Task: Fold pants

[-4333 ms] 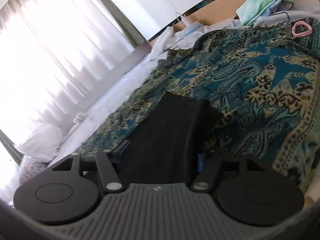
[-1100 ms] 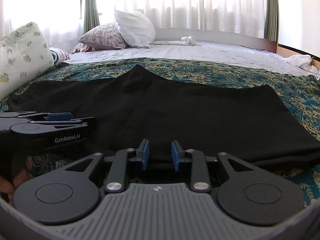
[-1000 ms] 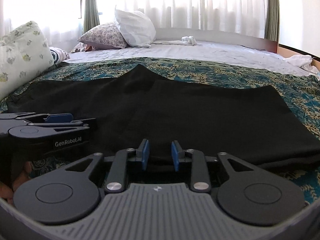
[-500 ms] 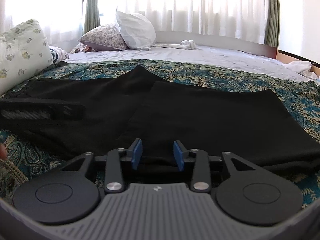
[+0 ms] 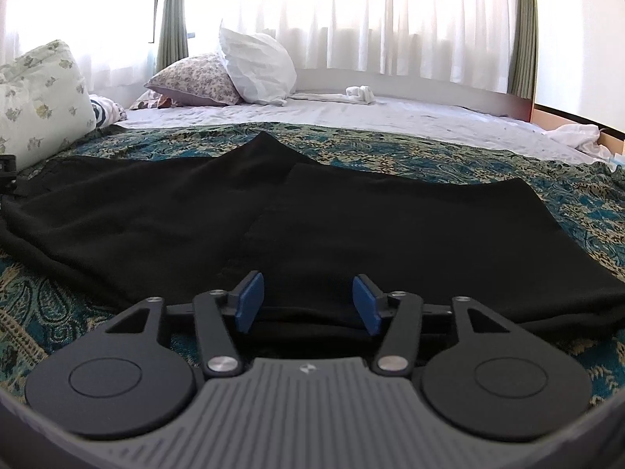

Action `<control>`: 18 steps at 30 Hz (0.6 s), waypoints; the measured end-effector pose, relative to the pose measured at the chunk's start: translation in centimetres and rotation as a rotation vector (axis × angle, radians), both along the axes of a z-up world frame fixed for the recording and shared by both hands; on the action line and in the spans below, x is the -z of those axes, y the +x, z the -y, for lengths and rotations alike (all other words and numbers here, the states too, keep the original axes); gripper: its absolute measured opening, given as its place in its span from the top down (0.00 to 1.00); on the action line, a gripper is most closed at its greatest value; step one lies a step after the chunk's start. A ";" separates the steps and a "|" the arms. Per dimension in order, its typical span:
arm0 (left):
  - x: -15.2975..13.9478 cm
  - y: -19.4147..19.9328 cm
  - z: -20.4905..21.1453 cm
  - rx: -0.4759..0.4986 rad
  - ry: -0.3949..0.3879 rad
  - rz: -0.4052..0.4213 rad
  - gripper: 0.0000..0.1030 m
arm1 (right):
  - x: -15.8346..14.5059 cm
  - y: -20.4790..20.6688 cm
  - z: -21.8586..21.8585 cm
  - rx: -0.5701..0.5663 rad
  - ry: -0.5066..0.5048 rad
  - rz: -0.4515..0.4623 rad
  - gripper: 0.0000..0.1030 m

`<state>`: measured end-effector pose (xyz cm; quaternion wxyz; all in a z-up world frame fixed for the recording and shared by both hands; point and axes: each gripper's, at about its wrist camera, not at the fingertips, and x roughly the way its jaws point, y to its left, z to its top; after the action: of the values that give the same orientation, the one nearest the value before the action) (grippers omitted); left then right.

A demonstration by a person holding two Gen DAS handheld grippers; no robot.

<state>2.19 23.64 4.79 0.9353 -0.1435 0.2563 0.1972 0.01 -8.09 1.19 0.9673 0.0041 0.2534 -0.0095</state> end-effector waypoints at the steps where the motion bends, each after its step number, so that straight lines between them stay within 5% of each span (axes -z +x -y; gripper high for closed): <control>1: 0.5 0.4 -1.0 -0.029 -0.043 -0.013 0.00 | 0.0 0.0 0.0 0.005 0.002 -0.001 0.32; 4: 1.8 1.5 -3.7 -0.096 -0.166 -0.019 0.00 | 0.0 0.1 0.2 0.019 0.007 -0.003 0.28; 15: 2.4 5.3 -3.2 -0.044 -0.114 -0.063 0.01 | 0.2 0.3 0.2 0.042 0.013 -0.002 0.23; 18: 2.1 5.5 -2.1 -0.026 -0.054 -0.077 0.24 | -0.4 0.3 0.5 0.061 0.038 -0.019 0.17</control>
<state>7.69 25.70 2.73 0.9179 -0.1642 0.2956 0.2078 0.27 -8.61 1.59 0.9639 0.0300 0.2623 -0.0345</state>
